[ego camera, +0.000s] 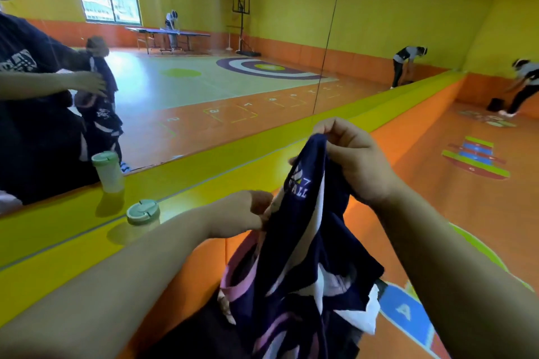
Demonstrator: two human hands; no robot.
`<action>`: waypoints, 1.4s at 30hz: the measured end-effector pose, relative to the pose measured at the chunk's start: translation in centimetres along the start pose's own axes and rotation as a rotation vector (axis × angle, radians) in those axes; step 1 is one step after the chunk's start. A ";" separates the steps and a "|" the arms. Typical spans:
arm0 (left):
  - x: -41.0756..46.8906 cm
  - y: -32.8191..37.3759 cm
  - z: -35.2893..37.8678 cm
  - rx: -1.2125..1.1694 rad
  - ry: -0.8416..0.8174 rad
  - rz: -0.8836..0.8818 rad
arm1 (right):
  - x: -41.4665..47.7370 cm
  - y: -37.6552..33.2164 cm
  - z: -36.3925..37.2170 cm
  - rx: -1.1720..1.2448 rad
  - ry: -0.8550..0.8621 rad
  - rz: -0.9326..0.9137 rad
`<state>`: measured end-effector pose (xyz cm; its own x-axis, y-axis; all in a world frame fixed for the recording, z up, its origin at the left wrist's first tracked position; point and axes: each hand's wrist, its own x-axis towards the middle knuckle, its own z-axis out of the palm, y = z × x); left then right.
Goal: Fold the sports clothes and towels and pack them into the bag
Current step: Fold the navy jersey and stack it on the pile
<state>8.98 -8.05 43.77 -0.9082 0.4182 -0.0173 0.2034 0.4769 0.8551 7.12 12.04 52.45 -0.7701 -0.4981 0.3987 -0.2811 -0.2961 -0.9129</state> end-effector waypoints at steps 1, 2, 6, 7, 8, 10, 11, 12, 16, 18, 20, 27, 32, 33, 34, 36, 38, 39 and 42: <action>0.1 -0.2 -0.3 0.084 0.067 0.008 | 0.0 0.1 -0.8 -0.075 0.021 -0.004; 0.0 -0.6 -0.9 0.162 0.136 0.005 | -0.1 0.2 -1.6 -0.145 0.040 0.001; -1.0 -1.6 -2.9 0.349 0.260 0.010 | -0.7 1.2 -3.9 -0.276 0.138 0.047; -1.4 -1.8 -3.4 0.431 0.266 -0.015 | -0.9 1.6 -4.3 -0.281 0.165 0.048; -1.8 -2.1 -3.9 0.493 0.259 -0.049 | -1.1 1.9 -4.6 -0.282 0.194 0.047; -2.5 -2.6 -4.8 0.586 0.251 -0.113 | -1.4 2.6 -5.1 -0.290 0.249 0.046; -2.8 -2.7 -5.2 0.612 0.260 -0.130 | -1.6 3.0 -5.4 -0.297 0.269 0.058; -3.0 -2.7 -5.5 0.612 0.271 -0.135 | -1.8 3.3 -5.6 -0.321 0.283 0.082; -3.4 -1.9 -6.3 0.481 0.333 -0.102 | -2.0 4.8 -5.4 -0.416 0.239 0.265; -3.4 -1.2 -6.3 0.439 0.342 -0.087 | -2.0 5.1 -4.6 -0.440 0.166 0.357; -3.2 -0.3 -6.2 0.455 0.318 -0.070 | -1.7 5.6 -3.5 -0.520 0.092 0.399; -3.2 3.0 -6.7 0.404 0.278 -0.021 | -0.3 8.7 1.2 -0.812 -0.107 0.358; -4.1 3.8 -7.6 0.342 0.300 0.009 | 0.6 10.2 2.9 -0.862 -0.170 0.312; -4.4 3.8 -7.9 0.331 0.308 -0.005 | 0.9 10.4 2.7 -0.884 -0.147 0.317; -4.7 3.6 -8.2 0.320 0.316 -0.024 | 1.1 10.5 2.4 -0.903 -0.113 0.323; -5.3 3.0 -8.8 0.316 0.320 -0.074 | 1.5 10.3 1.7 -0.976 -0.035 0.314; -5.9 2.4 -9.3 0.312 0.316 -0.131 | 1.4 9.7 1.0 -1.156 -0.030 0.279; -6.2 2.2 -9.5 0.305 0.307 -0.156 | 1.4 9.5 0.7 -1.257 -0.073 0.259; -6.6 2.0 -9.9 0.290 0.268 -0.195 | 1.1 9.3 0.6 -1.475 -0.237 0.205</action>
<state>11.80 -17.49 50.70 -0.9948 0.1020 0.0039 0.0786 0.7405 0.6675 4.02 8.22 44.48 -0.7989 -0.5873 0.1301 -0.6015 0.7821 -0.1628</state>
